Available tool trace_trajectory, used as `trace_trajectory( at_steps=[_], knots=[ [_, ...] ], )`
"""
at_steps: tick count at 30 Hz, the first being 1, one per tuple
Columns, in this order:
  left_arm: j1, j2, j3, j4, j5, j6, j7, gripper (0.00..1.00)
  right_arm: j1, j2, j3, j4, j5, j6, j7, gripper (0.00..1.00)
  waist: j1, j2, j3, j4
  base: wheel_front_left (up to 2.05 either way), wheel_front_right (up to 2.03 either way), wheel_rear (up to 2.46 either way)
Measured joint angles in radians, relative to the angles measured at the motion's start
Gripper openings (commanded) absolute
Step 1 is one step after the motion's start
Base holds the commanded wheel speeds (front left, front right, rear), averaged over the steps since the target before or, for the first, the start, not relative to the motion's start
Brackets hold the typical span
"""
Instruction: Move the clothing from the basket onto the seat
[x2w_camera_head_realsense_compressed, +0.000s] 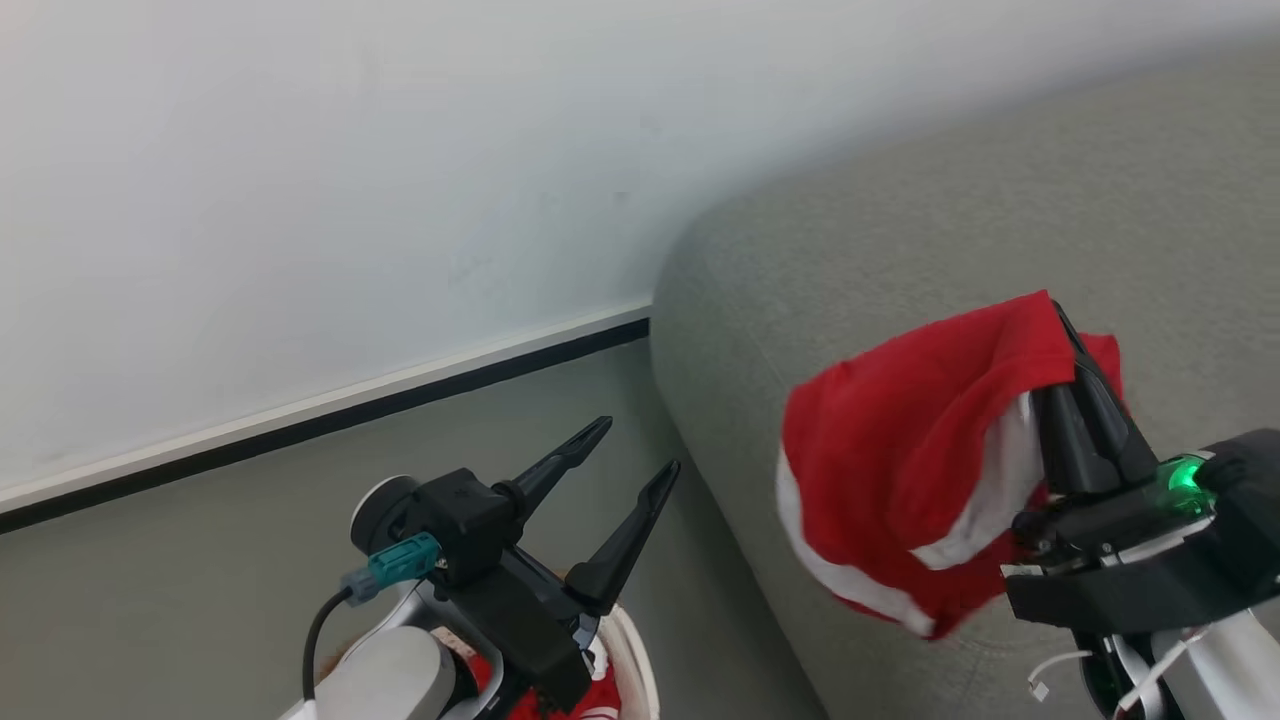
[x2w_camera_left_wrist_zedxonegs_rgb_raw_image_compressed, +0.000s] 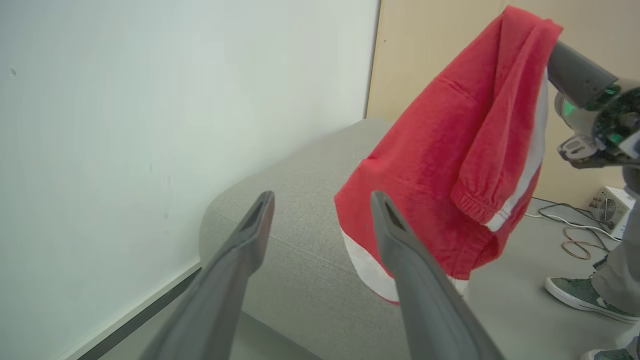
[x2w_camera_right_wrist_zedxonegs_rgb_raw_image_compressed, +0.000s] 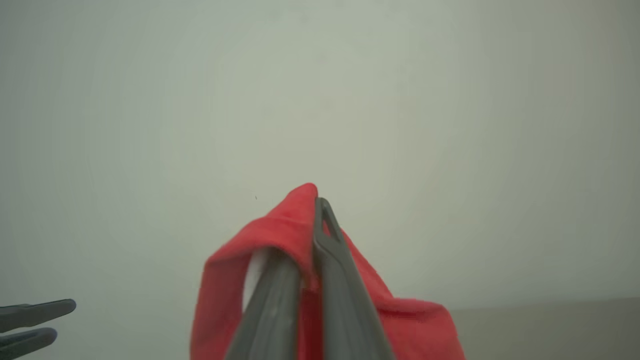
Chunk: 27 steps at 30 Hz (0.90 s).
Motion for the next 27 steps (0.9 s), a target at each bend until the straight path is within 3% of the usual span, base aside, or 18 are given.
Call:
trace_trajectory(
  at_steps=[15,27],
  knots=[
    [0.012,0.038,0.001,-0.043,0.021,0.017,0.005,1.0,0.068,0.001,-0.069,-0.161,-0.035,-0.021,0.0,0.0,0.0,0.0,0.059,-0.176,0.0,0.0,0.0],
    [0.009,0.047,-0.014,-0.077,0.029,0.016,0.027,1.0,0.068,-0.003,-0.122,-0.19,-0.045,-0.017,0.0,0.0,0.0,0.0,0.122,-0.201,0.0,0.0,0.0]
  ],
)
